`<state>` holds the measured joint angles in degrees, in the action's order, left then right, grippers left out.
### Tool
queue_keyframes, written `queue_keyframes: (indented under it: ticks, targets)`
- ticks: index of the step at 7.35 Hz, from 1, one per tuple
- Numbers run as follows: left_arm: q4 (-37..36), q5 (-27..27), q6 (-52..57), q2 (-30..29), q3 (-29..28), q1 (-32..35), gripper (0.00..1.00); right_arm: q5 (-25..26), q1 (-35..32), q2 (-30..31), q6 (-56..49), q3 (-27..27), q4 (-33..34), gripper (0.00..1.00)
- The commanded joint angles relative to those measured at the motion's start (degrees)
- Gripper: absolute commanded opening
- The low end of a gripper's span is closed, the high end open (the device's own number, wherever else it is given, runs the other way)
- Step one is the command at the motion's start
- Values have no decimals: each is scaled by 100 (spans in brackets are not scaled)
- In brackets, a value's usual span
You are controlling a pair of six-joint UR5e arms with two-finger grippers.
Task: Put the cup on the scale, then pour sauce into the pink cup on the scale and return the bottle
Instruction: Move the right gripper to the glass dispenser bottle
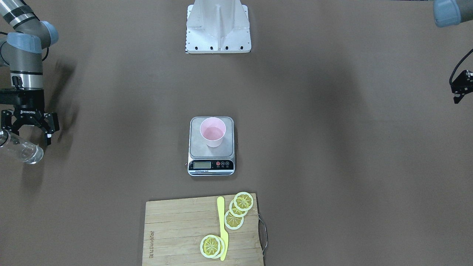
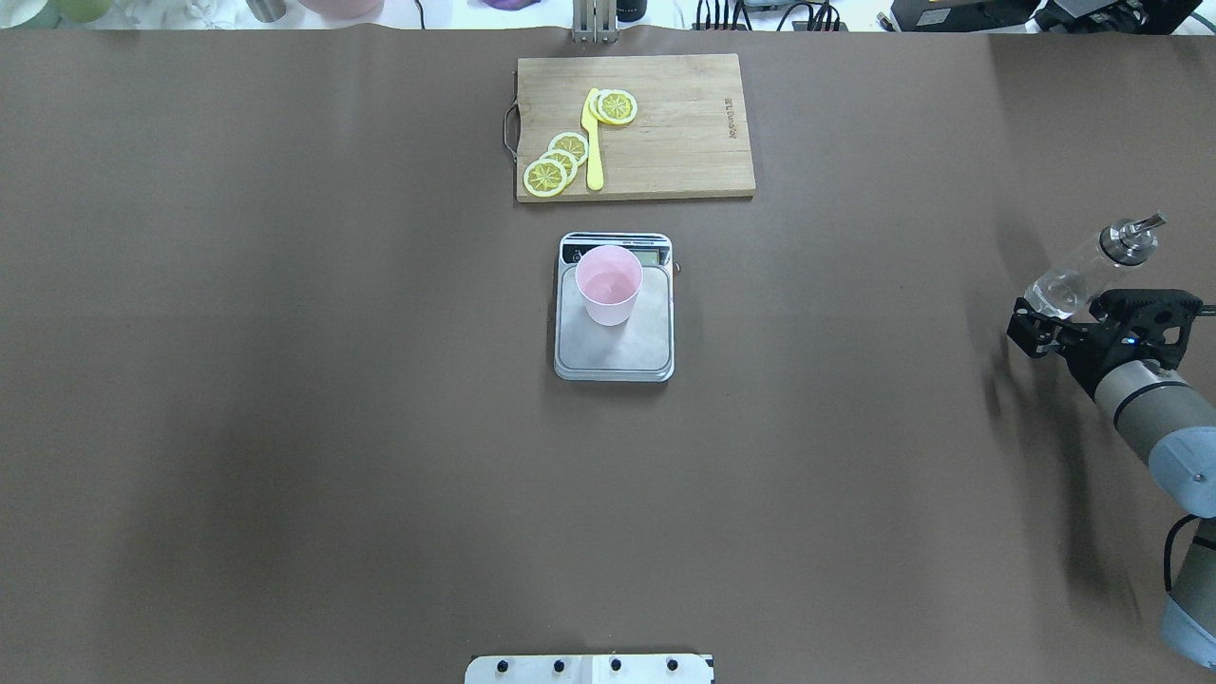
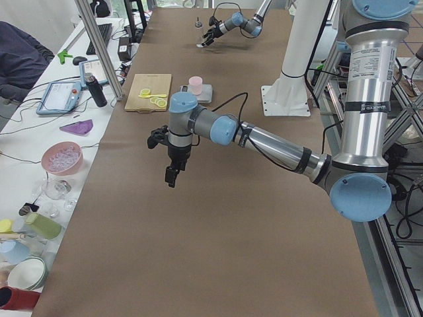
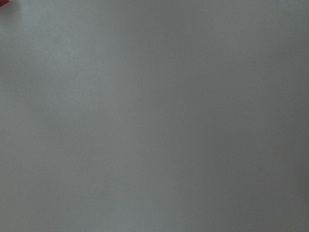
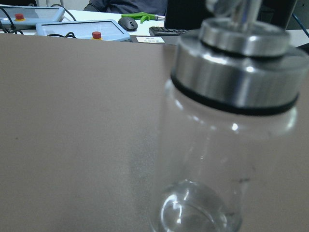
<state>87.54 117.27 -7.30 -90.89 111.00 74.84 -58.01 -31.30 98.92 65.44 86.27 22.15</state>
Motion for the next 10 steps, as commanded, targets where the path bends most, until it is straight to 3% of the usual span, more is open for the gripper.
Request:
queue_keyframes:
  ticks: [1,10]
  targets:
    - [0,7,-9,-8,1,-13,98,184,9,-83,-13,-137,-88,100]
    - [0,7,-18,-16,36,-22,98,607,1,-347,-40,-567,-96,100]
